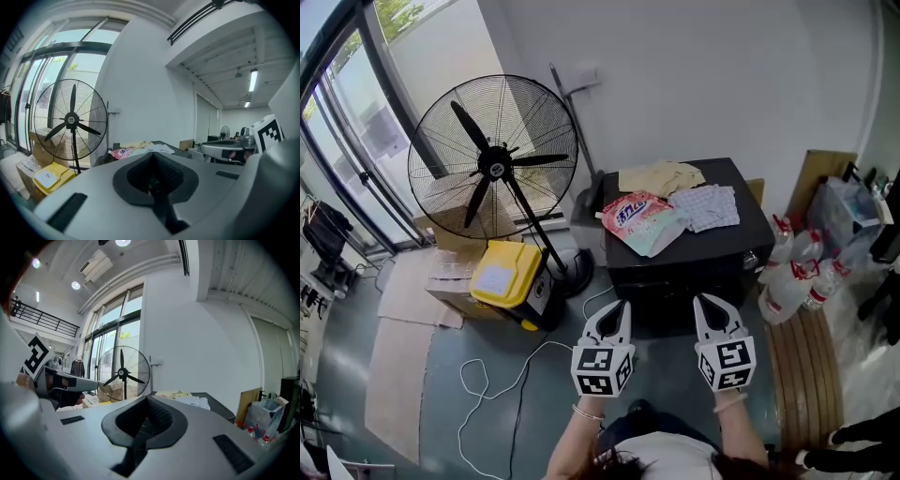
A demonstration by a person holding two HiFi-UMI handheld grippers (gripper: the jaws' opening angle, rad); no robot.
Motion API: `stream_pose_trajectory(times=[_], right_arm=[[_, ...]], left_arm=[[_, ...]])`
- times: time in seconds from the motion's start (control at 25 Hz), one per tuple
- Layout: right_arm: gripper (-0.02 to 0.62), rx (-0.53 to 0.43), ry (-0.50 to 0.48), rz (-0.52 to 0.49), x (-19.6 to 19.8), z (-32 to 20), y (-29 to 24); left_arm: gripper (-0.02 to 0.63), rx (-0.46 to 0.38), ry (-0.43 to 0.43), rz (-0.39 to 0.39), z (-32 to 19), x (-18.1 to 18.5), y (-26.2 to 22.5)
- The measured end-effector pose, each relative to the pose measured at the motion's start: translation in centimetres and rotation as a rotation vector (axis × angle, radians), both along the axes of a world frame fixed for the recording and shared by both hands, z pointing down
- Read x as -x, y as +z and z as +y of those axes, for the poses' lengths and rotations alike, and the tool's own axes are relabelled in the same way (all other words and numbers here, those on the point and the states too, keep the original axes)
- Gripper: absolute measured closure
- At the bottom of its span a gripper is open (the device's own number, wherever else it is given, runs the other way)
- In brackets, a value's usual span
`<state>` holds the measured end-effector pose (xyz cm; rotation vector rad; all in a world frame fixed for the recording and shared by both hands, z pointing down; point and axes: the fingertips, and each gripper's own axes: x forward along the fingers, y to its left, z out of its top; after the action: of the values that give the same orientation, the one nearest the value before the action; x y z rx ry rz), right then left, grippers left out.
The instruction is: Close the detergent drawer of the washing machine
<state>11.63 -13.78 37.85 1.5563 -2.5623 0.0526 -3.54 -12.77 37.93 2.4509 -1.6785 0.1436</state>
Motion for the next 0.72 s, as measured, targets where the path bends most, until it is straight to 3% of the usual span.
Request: stream_pose_trajectory(times=[0.72], right_arm=[[0.568, -0.01, -0.002, -0.016, -0.1, -0.3, -0.1]], left_arm=[[0.588, 0.002, 0.023, -0.024, -0.8, -0.6, -0.1]])
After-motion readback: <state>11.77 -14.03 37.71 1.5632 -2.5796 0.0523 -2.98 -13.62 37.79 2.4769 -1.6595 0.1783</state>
